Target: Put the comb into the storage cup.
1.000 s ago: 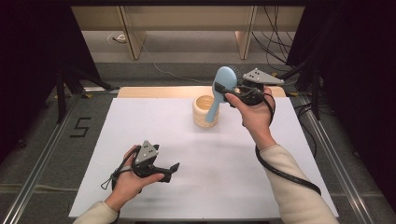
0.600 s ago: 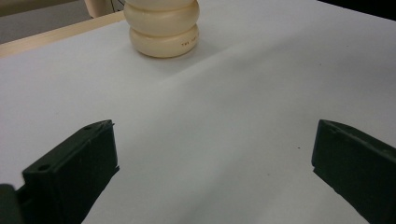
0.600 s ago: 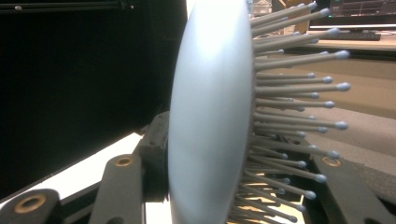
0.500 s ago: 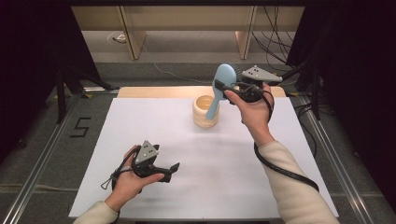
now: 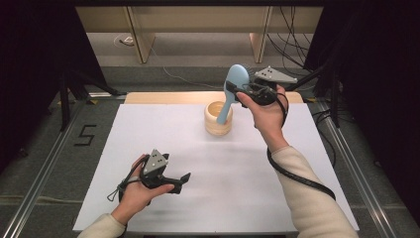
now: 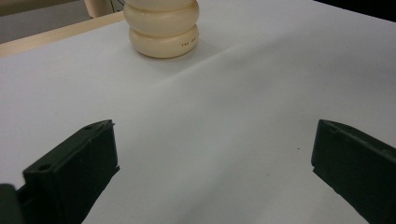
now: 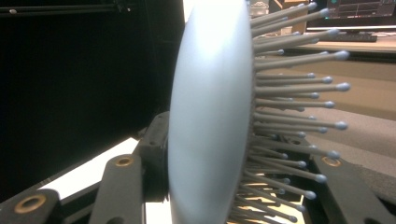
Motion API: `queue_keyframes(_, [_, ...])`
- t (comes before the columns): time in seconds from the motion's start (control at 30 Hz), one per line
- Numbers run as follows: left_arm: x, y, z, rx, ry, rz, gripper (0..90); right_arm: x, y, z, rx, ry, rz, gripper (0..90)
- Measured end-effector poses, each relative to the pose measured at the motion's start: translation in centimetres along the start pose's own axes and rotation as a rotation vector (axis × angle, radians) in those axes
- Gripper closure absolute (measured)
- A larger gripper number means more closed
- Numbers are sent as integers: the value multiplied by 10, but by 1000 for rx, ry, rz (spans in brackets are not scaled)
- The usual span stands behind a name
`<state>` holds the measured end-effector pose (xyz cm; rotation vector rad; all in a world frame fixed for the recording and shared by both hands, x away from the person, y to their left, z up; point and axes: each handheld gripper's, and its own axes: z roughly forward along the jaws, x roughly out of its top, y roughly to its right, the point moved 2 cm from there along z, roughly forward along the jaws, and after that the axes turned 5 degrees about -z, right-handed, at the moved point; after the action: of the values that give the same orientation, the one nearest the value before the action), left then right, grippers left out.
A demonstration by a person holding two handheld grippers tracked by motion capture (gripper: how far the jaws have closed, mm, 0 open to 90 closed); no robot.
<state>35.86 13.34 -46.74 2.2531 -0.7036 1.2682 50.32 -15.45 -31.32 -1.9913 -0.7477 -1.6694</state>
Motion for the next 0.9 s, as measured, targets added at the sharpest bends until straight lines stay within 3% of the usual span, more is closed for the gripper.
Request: queue_keyframes(0.9, [0, 1, 0, -1, 2, 0, 0, 2, 5, 13, -21, -2, 5, 504])
